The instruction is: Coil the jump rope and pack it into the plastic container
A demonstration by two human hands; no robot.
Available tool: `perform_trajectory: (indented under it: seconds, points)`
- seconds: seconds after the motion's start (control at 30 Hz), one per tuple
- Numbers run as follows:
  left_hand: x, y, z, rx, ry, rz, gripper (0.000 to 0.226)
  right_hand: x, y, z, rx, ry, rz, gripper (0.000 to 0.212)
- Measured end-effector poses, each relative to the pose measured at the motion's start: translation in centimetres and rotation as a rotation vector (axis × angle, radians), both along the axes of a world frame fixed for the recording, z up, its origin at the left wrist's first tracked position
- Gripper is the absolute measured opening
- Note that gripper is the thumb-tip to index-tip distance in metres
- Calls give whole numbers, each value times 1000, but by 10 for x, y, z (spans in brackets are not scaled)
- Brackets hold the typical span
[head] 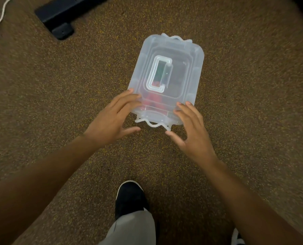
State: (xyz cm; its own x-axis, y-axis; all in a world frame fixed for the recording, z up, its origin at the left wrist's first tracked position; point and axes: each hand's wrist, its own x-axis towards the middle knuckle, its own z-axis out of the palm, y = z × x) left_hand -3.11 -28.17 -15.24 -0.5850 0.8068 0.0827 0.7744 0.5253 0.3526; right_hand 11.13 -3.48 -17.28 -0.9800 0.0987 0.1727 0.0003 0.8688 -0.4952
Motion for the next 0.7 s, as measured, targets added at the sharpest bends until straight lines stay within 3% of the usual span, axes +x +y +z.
perform_trajectory:
  seconds: [0.13,0.43,0.53,0.63,0.7]
  points:
    - [-6,0,2,71,25,13,65,-2,-1,0,-57,24,-15,69]
    - [-17,3,7,143,68,-10,54,-5,-9,-2,-120,165,-100,50]
    - [-19,2,9,106,78,-20,52,-3,-12,-2,-129,128,-124,47]
    - [-18,6,18,72,29,-22,59,-2,-11,5,-136,90,-140,51]
    - [-18,17,33,-1,-4,30,76,-5,-12,20,-101,14,-145,66]
